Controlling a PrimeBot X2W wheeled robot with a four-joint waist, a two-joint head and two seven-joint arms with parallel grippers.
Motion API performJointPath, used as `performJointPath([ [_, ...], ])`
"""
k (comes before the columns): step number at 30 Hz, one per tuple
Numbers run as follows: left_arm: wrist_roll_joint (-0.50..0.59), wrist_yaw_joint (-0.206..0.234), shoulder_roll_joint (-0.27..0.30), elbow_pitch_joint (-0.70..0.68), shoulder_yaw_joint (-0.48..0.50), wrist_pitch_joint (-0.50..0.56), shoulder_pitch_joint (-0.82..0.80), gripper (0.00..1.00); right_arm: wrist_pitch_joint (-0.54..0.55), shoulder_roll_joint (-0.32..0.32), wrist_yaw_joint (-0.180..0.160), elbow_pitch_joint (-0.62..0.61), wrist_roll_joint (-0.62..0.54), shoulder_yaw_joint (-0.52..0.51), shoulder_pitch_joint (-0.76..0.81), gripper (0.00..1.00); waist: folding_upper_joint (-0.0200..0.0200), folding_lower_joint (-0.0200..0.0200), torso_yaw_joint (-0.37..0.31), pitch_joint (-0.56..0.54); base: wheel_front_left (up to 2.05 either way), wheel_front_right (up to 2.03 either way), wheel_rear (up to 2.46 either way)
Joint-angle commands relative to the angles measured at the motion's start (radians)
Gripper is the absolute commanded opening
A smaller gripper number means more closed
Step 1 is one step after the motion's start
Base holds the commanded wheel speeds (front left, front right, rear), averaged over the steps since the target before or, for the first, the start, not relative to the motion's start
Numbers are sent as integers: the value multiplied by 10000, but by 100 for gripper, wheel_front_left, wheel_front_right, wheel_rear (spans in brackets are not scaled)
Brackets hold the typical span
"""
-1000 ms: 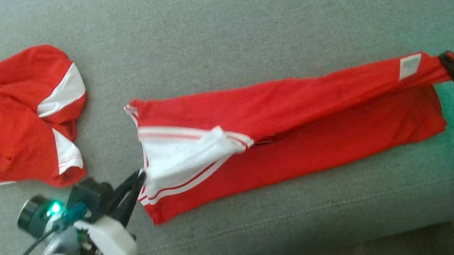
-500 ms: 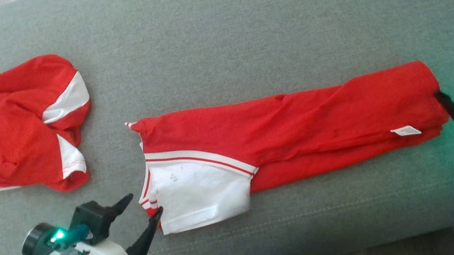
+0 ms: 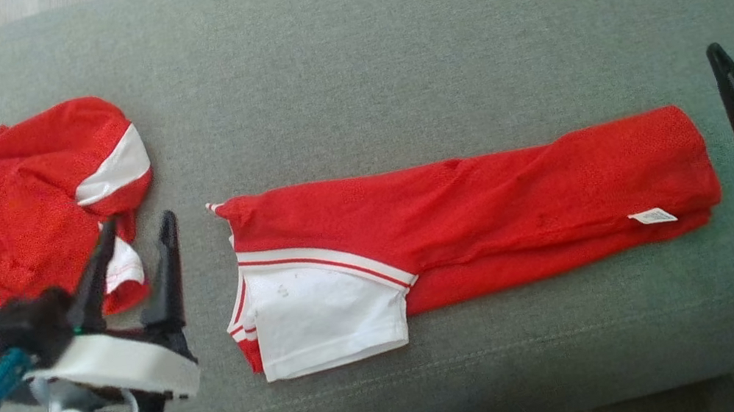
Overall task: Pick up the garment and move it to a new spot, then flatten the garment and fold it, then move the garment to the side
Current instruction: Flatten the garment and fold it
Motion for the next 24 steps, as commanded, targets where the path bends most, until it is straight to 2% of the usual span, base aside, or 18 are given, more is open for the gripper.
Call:
performJointPath([
  [1,-115,77,64,-242,591,-227,-555,100,-175,-56,-2,-394,-185,-148,193,100,-1,1,-17,-49,0,0,0],
  [5,-297,284,-759,-176,1096,-631,-408,100,-426,721,-2,-1049,-950,-751,619,100,-1,1,-50,-150,0,0,0],
  [8,-18,270,-1334,-180,1435,-692,-223,100,-515,1302,-2,-1555,-1723,-1054,988,100,-1,1,-88,-183,0,0,0],
  [12,581,-103,-2353,-329,2137,-699,221,100,-565,2103,-2,-2156,-2598,-1417,1515,100,-1,1,-142,-185,0,0,0],
  [15,1198,-447,-2870,-333,2629,-700,560,100,-577,2406,-2,-2375,-3633,-1460,1859,100,-1,1,-192,-179,0,0,0],
  [19,2056,-822,-3191,-265,3013,-701,922,100,-581,3030,-2,-2678,-4186,-1681,2228,100,-1,1,-228,-190,0,0,0],
  [24,2604,-1016,-3273,-234,3118,-702,1148,100,-582,3427,-2,-2878,-4421,-1822,2438,100,-1,1,-258,-178,0,0,0],
])
